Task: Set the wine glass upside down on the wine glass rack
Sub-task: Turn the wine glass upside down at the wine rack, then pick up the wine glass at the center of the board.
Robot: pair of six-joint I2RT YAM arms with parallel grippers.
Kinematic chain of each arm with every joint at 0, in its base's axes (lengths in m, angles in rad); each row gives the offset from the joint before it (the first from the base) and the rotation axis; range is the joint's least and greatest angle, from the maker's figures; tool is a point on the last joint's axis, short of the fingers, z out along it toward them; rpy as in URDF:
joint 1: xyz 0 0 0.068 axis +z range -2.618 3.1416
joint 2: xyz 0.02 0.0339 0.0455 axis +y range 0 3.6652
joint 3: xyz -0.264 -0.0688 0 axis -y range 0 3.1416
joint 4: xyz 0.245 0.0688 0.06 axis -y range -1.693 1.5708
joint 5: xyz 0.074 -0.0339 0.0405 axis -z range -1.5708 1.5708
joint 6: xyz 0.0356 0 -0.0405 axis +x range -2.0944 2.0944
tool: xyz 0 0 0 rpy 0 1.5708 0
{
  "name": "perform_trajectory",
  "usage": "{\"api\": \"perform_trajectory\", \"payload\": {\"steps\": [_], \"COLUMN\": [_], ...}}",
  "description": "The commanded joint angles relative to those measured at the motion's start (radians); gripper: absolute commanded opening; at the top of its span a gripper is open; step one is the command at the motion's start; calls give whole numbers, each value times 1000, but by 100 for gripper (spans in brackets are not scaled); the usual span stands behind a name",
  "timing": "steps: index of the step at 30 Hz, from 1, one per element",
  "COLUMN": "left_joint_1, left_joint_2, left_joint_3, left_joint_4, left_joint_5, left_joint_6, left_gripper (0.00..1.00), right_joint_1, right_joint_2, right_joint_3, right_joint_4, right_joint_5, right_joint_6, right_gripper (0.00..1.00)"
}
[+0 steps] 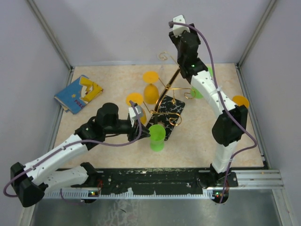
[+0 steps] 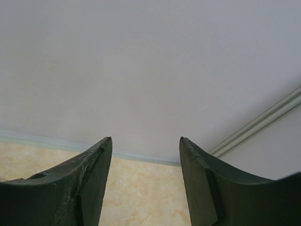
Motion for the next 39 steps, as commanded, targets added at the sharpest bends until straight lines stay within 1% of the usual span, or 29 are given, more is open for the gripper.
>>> {"api": "perform_trajectory", "payload": {"steps": [1,7,14,21,27,31,39], "left_joint_1": [-23,-52,-99,-137,-171,-189,-218], "left_joint_2": [32,69,125,175,227,240,288], "left_joint_3": [55,86,116,142,170,178,209], "left_joint_4": [-27,-52,-59,-81,-96,-104,-158], "left_joint_5": [48,68,83,78,-2,-58,-138], "left_joint_6": [84,134,183,250,255,258,278], "left_gripper": [28,27,29,28,32,37,41], "right_joint_1": [-15,-28,-35,-46,-59,-65,-73], "right_joint_2": [-86,-115,-164,-198,-255,-269,-278], "right_joint_3": [-8,-45,-81,-112,-146,-160,-171], "right_joint_4": [50,59,45,41,47,50,57], "right_joint_5": [-2,-13,-27,-30,-30,-28,-29], "right_joint_6": [8,19,34,43,49,42,37], "right_gripper": [60,60,62,62,63,65,66]}}
